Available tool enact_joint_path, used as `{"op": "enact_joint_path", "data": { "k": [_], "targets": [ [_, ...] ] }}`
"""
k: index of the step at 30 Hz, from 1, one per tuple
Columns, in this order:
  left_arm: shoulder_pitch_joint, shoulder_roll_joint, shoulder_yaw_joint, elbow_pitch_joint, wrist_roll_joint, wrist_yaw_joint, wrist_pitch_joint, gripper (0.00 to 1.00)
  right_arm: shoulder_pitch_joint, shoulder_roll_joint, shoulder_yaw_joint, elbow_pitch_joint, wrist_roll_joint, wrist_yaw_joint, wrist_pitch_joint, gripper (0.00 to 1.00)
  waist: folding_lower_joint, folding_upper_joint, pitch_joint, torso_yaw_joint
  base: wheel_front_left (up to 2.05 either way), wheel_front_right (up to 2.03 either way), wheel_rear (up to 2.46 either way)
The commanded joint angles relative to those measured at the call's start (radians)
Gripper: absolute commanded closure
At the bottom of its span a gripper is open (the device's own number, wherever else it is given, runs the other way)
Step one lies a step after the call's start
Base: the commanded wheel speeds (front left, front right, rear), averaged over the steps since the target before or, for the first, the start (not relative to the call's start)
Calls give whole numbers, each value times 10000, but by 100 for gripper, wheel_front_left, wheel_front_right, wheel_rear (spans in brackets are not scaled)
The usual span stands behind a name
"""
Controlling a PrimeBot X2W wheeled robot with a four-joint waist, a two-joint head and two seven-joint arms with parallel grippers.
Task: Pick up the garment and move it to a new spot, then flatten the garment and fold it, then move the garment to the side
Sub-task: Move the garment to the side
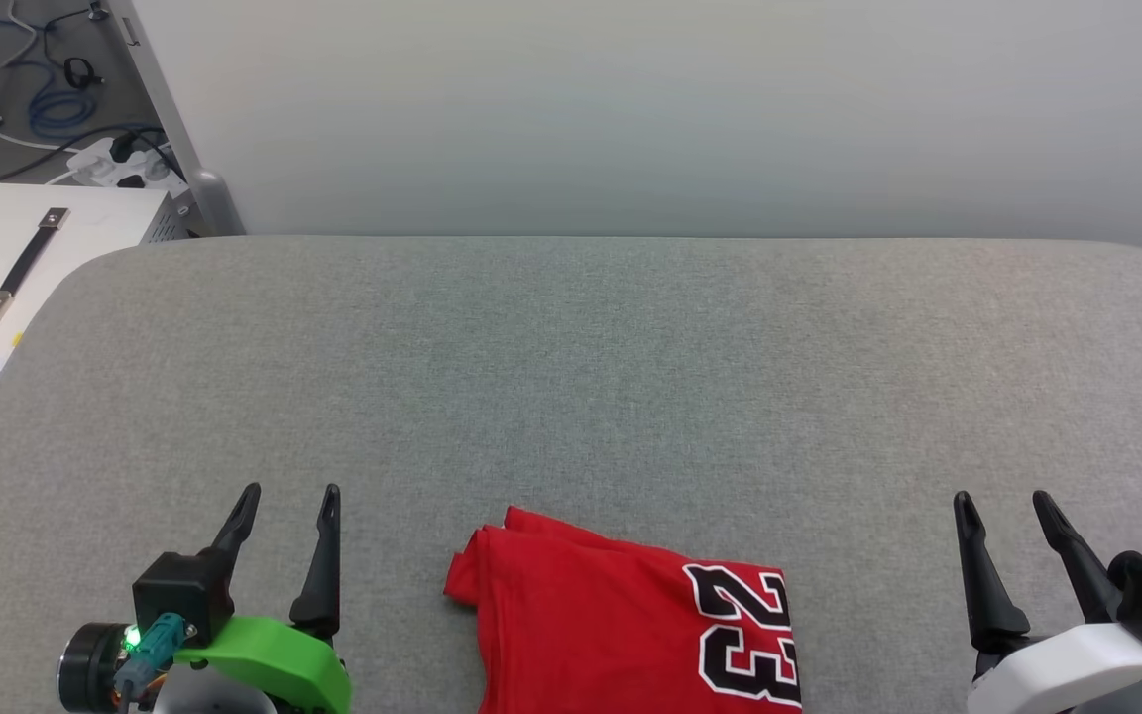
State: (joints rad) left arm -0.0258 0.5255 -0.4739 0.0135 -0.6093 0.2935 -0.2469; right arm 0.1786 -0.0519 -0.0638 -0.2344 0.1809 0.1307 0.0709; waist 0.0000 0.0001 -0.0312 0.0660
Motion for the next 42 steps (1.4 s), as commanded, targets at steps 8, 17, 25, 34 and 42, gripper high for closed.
{"op": "enact_joint_path", "data": {
  "k": [8, 17, 25, 34, 42],
  "targets": [
    [53, -83, 84, 26, -178, -42, -56, 0, 175, 16, -113, -77, 163, 0, 112, 0, 0, -1, 56, -156, 0, 0, 0],
    [-339, -100, 214, -97, -75, -152, -92, 0, 9, -310, -679, 204, 1641, 0, 2049, 0, 0, -1, 524, 29, 0, 0, 0],
    [-795, -250, 206, -212, 187, -350, -123, 0, 25, -1286, -200, 738, 3587, 0, 4710, 0, 0, -1, 1133, 480, 0, 0, 0],
    [-1217, -614, 217, -139, 407, -655, -142, 0, -295, -1179, 1141, 1208, 4671, 0, 5724, 0, 0, -1, 1794, 967, 0, 0, 0],
    [-1419, -965, 464, -36, 613, -939, -147, 0, -655, -1121, 1670, 2262, 4805, 0, 5906, 0, 0, -1, 2193, 1214, 0, 0, 0]
  ]
}}
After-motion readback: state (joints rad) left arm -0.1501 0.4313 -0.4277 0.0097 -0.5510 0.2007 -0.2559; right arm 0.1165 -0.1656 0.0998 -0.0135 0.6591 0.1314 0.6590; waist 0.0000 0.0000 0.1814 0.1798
